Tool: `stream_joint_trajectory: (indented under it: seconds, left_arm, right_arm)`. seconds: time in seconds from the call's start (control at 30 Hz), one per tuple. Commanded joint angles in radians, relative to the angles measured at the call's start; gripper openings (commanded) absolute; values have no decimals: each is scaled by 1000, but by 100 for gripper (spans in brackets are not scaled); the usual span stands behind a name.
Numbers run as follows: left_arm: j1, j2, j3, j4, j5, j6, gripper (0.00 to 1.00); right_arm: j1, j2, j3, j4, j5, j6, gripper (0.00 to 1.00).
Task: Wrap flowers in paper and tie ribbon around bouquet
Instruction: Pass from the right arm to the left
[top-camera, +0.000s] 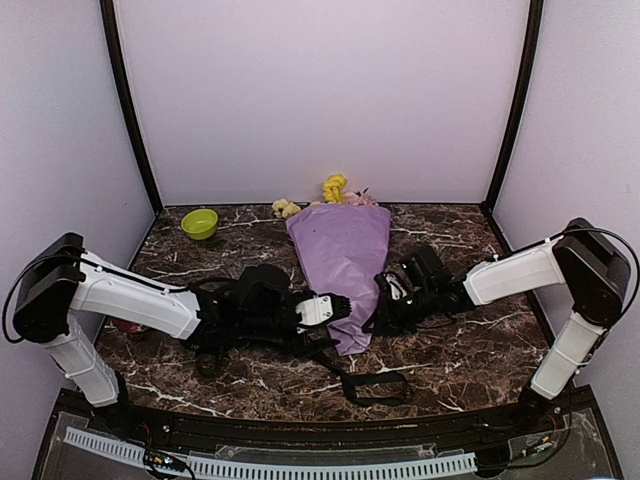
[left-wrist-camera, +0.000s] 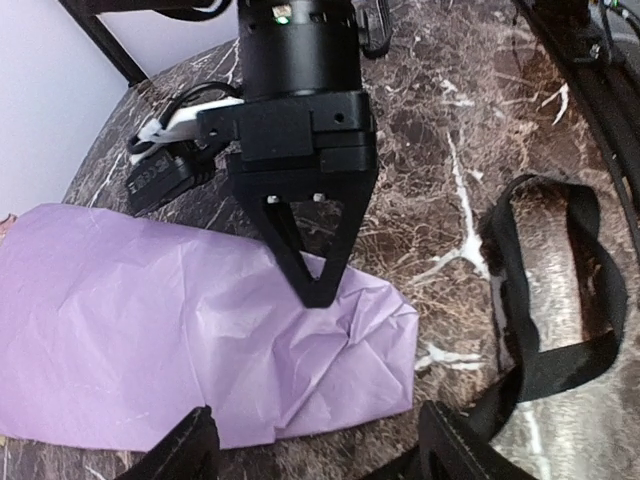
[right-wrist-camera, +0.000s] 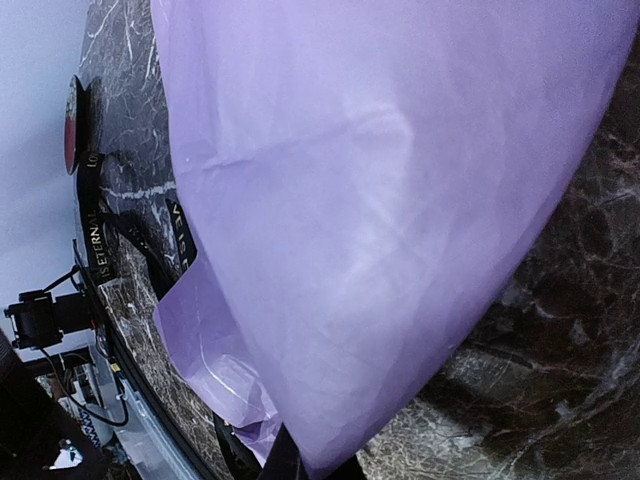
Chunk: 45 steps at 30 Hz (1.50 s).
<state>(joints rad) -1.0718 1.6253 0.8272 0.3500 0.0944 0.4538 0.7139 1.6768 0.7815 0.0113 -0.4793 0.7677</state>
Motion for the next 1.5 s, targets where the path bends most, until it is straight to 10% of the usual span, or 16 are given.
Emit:
stream_joint_trajectory:
  seconds: [0.0,0.47,1.0,1.13,1.47]
  left_arm:
    - [-36,131,82,42,-50,198,72]
    - [-56,318,149,21,-179,216,70]
    - [-68,329,176,15,-289,160,3]
    - [-68,323,167,23,-294,150,0]
    - [-66,311,150,13,-226,131,0]
  right_arm:
    - [-5,-17,0,59,-4,12,0]
    - [-4,-25,-17,93,-10,41,0]
    - [-4,-50,-25,67,0,29,0]
    - [-4,-73,-31,19,29,5,0]
    - [-4,-233,-84,-228,160,-77,33]
